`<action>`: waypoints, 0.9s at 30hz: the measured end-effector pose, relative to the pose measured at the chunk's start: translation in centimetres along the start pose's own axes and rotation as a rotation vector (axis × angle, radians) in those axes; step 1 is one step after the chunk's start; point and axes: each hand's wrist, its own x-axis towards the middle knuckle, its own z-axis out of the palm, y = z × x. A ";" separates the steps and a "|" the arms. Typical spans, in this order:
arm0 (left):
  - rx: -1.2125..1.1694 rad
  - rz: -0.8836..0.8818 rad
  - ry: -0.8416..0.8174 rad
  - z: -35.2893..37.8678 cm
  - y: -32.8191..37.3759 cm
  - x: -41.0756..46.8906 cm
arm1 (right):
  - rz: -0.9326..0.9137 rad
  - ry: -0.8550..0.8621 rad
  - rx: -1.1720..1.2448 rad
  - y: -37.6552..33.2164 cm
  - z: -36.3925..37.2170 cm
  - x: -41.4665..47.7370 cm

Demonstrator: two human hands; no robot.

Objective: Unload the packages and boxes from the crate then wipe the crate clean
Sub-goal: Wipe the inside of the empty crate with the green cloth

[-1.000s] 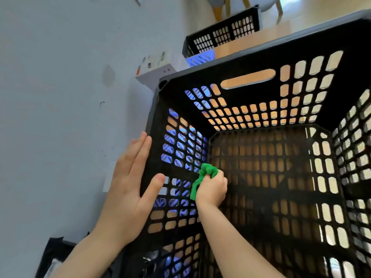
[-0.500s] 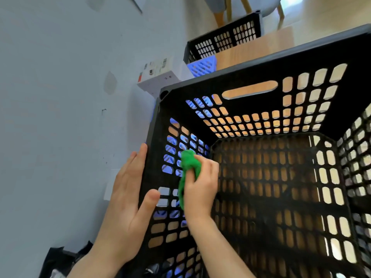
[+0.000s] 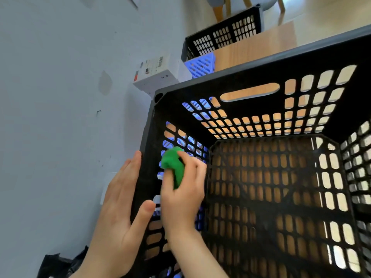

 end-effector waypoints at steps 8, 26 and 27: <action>-0.032 -0.049 0.009 -0.1 0.4 0.0 | -0.226 -0.014 -0.102 3.0 0.4 -0.5; -0.030 -0.004 -0.001 0.0 0.1 0.1 | -0.223 0.073 0.166 -1.5 0.8 0.5; -0.033 -0.007 0.000 0.0 0.1 0.1 | -0.256 0.056 0.165 -0.9 0.7 0.5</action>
